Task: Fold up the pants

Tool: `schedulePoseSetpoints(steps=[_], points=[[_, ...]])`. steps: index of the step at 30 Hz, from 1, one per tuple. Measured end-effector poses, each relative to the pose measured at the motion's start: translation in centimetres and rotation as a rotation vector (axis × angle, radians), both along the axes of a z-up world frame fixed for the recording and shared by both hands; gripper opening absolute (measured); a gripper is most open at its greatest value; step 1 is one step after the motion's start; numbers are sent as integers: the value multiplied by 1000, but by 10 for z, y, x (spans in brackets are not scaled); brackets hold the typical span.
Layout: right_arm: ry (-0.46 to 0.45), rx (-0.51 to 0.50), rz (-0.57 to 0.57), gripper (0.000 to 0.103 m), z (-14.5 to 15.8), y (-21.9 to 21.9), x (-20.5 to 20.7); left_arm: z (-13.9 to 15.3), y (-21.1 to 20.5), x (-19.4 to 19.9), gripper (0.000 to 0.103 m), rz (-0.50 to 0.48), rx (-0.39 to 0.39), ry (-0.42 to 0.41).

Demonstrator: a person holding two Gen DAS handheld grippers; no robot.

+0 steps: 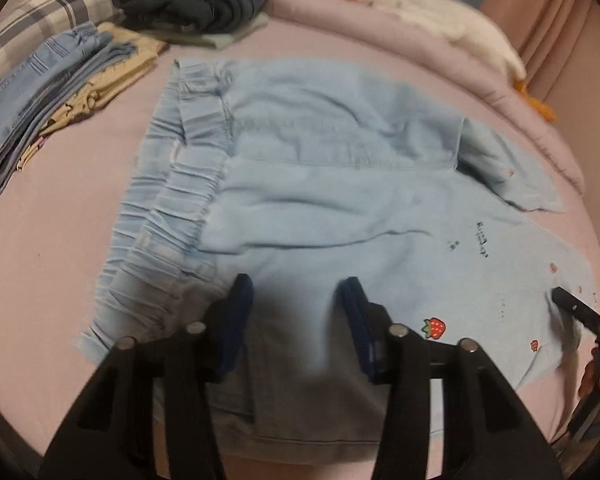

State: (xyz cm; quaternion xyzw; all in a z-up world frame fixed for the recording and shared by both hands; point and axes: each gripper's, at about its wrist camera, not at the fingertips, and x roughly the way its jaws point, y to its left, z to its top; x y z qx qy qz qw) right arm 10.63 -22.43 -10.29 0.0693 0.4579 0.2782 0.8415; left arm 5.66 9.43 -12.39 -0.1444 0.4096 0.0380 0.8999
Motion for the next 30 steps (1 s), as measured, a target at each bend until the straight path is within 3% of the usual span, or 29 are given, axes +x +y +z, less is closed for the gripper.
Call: schedulePoseSetpoints(steps=[2, 3, 4, 7, 8, 9, 12, 14, 15, 16, 17, 19, 23, 30], points=[[6, -8, -66, 41, -9, -28, 3, 1, 6, -2, 33, -13, -5, 9], [-4, -11, -99, 32, -10, -47, 1, 1, 9, -4, 29, -11, -20, 12], [-18, -43, -151, 31, -11, -70, 0, 1, 16, -6, 28, 4, -38, 34], [-22, -82, -293, 28, -15, -140, -1, 5, 35, -14, 32, 61, -34, 52], [-17, -72, -329, 22, -17, -163, -1, 7, 38, -17, 32, 55, -44, 47], [-6, -71, -366, 9, -18, -181, 0, 9, 43, -17, 32, 47, -76, 44], [26, -128, -532, 4, -15, -222, 4, 14, 45, -8, 34, 28, -67, 49], [36, -239, -627, 6, -7, -232, 14, 22, 43, 0, 54, 37, -17, 40], [31, -313, -650, 14, 0, -227, 22, 30, 43, 7, 72, 45, 1, 15], [16, -321, -639, 24, 5, -221, 27, 34, 47, 12, 79, 53, 8, -2], [-12, -289, -599, 29, 14, -211, 32, 41, 50, 20, 80, 61, 18, -28], [-79, -196, -474, 52, 33, -171, 48, 46, 59, 38, 80, 70, 32, -40], [-134, -133, -248, 53, 51, -100, 86, 44, 90, 82, 79, 128, 60, -15], [-201, -255, 99, 53, 62, 20, 173, 29, 133, 133, 79, 79, -24, 30]])
